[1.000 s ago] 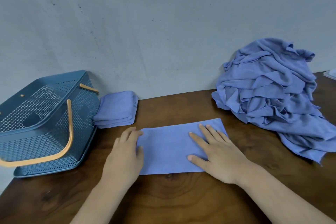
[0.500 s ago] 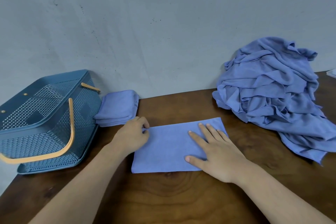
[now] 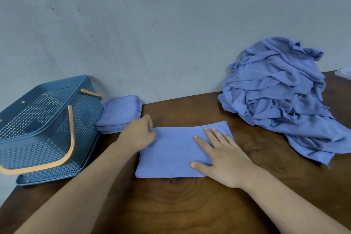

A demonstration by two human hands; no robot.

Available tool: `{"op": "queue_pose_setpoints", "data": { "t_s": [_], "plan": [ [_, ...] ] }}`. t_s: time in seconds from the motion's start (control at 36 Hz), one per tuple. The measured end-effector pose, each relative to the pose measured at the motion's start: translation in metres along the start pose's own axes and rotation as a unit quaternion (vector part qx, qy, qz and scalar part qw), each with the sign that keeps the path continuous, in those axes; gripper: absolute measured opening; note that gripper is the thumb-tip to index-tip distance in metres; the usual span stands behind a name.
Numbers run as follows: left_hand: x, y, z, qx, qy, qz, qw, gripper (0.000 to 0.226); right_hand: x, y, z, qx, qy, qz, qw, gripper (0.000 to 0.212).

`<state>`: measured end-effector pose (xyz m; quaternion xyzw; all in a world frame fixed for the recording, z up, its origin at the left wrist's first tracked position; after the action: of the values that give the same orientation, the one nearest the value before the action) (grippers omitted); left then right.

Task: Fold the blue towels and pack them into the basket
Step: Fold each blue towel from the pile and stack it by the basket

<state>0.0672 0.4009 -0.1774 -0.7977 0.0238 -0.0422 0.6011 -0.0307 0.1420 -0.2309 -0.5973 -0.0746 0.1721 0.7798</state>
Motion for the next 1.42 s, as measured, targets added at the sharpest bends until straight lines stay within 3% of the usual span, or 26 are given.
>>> {"op": "queue_pose_setpoints", "data": {
  "t_s": [0.08, 0.17, 0.22, 0.28, 0.42, 0.56, 0.67, 0.72, 0.81, 0.89, 1.17, 1.42],
  "plan": [
    [-0.007, 0.008, -0.001, 0.061, 0.009, -0.023, 0.998, 0.019, 0.000, 0.000, 0.001, -0.002, 0.002, 0.001, 1.000, 0.090],
    [-0.029, 0.003, -0.016, 0.097, 0.038, -0.130, 0.986, 0.042, -0.001, 0.000, 0.000, -0.002, 0.005, 0.001, 1.000, 0.091],
    [-0.050, 0.004, -0.040, 0.078, 0.088, -0.170, 0.978, 0.041, 0.000, 0.001, 0.000, -0.002, 0.009, -0.001, 1.000, 0.092],
    [-0.064, 0.018, -0.056, 0.045, 0.121, -0.145, 0.981, 0.037, 0.001, 0.001, -0.002, -0.002, 0.014, 0.000, 1.000, 0.093],
    [-0.073, 0.058, -0.037, 0.028, 0.084, 0.028, 0.996, 0.068, 0.000, 0.003, -0.006, 0.003, 0.036, 0.012, 0.999, 0.100],
    [-0.073, 0.063, -0.026, 0.081, 0.059, 0.093, 0.991, 0.079, -0.001, 0.001, -0.008, 0.004, 0.053, 0.030, 0.998, 0.106],
    [-0.067, 0.058, -0.035, 0.126, 0.061, 0.085, 0.987, 0.073, 0.007, -0.010, 0.006, -0.010, 0.034, 0.019, 0.999, 0.100],
    [-0.067, 0.055, -0.049, 0.111, 0.086, 0.065, 0.988, 0.066, 0.016, -0.019, 0.026, -0.016, -0.026, -0.021, 0.999, 0.087],
    [-0.072, 0.067, -0.063, 0.084, 0.121, 0.099, 0.984, 0.063, 0.029, -0.012, 0.045, -0.027, -0.090, -0.024, 0.995, 0.073],
    [-0.073, 0.072, -0.059, 0.077, 0.124, 0.105, 0.984, 0.068, 0.031, 0.002, 0.030, -0.019, -0.064, 0.016, 0.998, 0.079],
    [-0.074, 0.073, -0.056, 0.081, 0.119, 0.125, 0.982, 0.100, 0.000, -0.008, -0.044, 0.000, 0.080, 0.003, 0.997, 0.107],
    [-0.073, 0.073, -0.062, 0.129, 0.125, 0.145, 0.973, 0.100, -0.001, -0.008, -0.046, -0.009, 0.088, 0.001, 0.996, 0.111]
  ]
}}
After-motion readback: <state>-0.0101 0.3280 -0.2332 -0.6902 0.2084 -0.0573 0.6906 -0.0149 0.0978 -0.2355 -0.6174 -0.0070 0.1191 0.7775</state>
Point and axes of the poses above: each hand's wrist, its own x-axis towards the middle knuckle, its own y-axis out of the palm, z = x × y, the point moved 10 cm from there along x, towards the middle knuckle, and after that the axes turned 2 degrees about x, right-handed, at the moved point
